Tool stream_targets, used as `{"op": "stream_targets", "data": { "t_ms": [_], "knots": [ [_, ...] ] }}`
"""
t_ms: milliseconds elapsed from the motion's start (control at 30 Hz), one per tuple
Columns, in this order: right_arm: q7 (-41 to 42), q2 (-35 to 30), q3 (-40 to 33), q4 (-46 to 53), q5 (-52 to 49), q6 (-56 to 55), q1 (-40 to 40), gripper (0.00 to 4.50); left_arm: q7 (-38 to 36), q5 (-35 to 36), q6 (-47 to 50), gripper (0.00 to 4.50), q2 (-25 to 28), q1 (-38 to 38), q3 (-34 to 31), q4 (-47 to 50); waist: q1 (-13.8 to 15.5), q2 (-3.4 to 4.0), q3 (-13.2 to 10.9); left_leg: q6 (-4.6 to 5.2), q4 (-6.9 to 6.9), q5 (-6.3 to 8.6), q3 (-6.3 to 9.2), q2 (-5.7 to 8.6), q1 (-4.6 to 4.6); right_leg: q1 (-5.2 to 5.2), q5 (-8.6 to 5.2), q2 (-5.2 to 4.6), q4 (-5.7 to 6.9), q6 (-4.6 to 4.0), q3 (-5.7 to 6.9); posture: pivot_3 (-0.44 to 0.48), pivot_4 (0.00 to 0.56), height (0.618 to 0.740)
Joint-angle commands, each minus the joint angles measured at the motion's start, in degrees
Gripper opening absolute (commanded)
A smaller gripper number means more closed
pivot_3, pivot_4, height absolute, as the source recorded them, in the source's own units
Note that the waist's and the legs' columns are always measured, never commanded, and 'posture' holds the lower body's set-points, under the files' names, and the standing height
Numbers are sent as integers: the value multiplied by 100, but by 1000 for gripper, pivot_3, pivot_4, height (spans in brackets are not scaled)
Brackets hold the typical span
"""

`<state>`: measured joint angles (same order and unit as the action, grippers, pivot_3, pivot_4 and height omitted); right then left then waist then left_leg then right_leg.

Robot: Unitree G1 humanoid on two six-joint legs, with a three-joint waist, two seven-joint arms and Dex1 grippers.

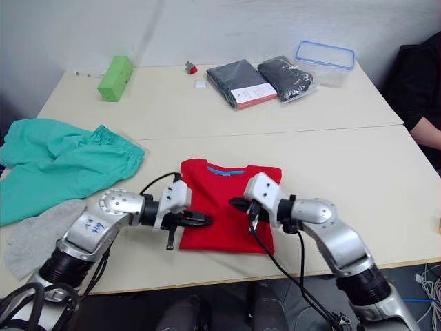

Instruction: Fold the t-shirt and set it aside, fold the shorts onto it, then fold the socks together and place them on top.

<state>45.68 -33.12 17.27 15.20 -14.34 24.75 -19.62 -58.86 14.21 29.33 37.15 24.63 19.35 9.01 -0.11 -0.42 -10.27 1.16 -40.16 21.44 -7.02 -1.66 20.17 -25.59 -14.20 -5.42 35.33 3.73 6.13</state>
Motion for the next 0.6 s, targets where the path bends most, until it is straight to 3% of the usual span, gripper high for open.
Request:
{"op": "stream_targets", "data": {
  "t_ms": [33,400,500,600],
  "knots": [
    [-169,25,105,-657,579,-370,-147,0,130,-386,-127,21,22,-7,136,-218,9,0,0,3,-2,0,5,1,3,0,0,-4,1,0,3,0,150,740],
    [-854,139,-1199,-3193,596,-465,-1348,0,231,-511,-222,21,76,-376,104,-198,-15,1,20,15,0,-6,12,0,-10,14,1,-42,6,-1,1,0,150,740],
    [-768,174,-1363,-3314,512,-481,-1478,0,251,-503,-260,21,59,-399,83,-181,-17,1,21,15,0,-6,12,-1,-10,14,0,-42,7,-1,1,0,150,740],
    [-230,232,-1638,-2556,-140,-340,-1304,0,317,-288,-106,21,-61,-300,-121,-130,-10,4,19,15,1,-6,12,-1,-8,13,0,-42,6,-1,1,0,150,740]
  ]
}}
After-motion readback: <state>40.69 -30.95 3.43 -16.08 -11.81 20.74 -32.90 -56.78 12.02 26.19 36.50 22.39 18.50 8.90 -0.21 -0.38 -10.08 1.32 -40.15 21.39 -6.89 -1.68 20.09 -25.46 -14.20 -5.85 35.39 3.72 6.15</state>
